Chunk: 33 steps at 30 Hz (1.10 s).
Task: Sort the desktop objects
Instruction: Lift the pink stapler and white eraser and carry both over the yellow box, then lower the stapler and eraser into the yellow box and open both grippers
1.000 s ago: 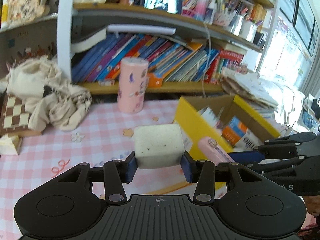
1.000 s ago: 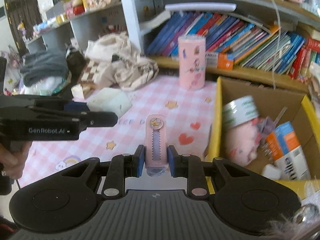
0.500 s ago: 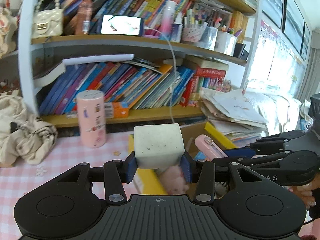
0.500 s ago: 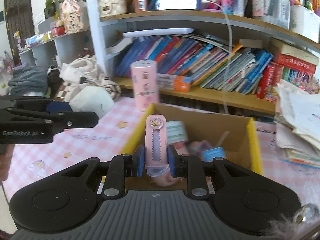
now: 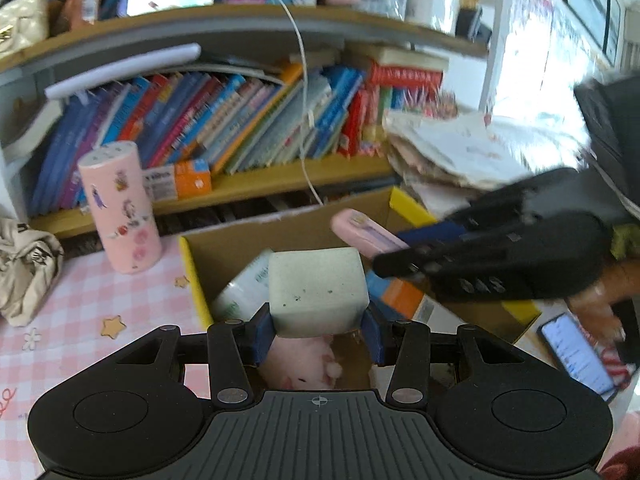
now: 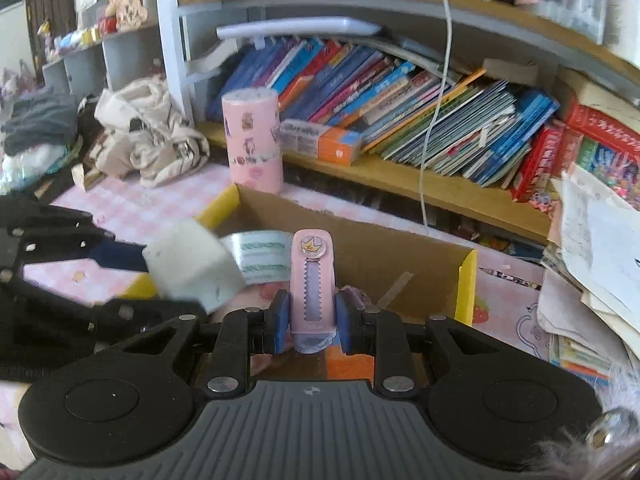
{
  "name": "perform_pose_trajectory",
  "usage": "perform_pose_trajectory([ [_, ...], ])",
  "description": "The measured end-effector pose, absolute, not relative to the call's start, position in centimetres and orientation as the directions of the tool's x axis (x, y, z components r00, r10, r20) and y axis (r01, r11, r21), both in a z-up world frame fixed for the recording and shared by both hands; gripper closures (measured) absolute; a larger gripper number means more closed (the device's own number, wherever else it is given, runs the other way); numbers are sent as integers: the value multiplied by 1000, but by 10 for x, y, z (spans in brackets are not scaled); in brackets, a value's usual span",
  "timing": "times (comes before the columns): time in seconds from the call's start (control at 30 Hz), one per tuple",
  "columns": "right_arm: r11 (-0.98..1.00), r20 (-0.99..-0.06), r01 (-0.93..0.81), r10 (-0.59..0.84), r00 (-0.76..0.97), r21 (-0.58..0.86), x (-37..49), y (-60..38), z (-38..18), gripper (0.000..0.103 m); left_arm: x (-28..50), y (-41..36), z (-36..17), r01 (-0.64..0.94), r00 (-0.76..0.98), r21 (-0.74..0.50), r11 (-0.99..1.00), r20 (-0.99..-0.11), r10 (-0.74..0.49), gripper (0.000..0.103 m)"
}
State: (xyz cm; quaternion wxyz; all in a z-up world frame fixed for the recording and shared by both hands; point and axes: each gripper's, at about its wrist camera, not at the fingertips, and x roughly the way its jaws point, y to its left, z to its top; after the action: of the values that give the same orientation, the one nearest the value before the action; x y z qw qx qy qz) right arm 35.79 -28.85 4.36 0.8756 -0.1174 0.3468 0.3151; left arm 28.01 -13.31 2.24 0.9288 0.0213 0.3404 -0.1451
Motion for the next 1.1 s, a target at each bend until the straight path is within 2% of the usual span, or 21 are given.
perform_pose_trajectory([
  [0.33, 722, -780, -692, 430, 455, -6, 415, -262, 8, 80, 301, -151, -14, 297, 655, 5, 955, -728, -200, 58],
  [0.4, 711, -796, -703, 421, 435, -7, 421, -257, 2, 80, 302, -155, -17, 309, 663, 54, 949, -728, -174, 58],
  [0.53, 690, -826, -723, 404, 393, -7, 433, -246, -9, 80, 304, -160, -19, 321, 663, 78, 944, -730, -165, 58],
  [0.93, 682, -836, -731, 410, 365, 15, 441, -238, -17, 79, 307, -170, -24, 336, 648, 108, 936, -747, -146, 54],
  [1.0, 688, -834, -725, 413, 366, 22, 442, -239, -17, 77, 308, -171, -24, 337, 644, 103, 936, -750, -149, 51],
  [1.07, 695, -829, -718, 420, 370, 32, 441, -241, -16, 63, 307, -171, -23, 338, 644, 99, 936, -749, -153, 48],
  [1.1, 698, -825, -715, 424, 373, 36, 441, -243, -15, 61, 306, -172, -22, 335, 652, 106, 936, -744, -149, 41],
])
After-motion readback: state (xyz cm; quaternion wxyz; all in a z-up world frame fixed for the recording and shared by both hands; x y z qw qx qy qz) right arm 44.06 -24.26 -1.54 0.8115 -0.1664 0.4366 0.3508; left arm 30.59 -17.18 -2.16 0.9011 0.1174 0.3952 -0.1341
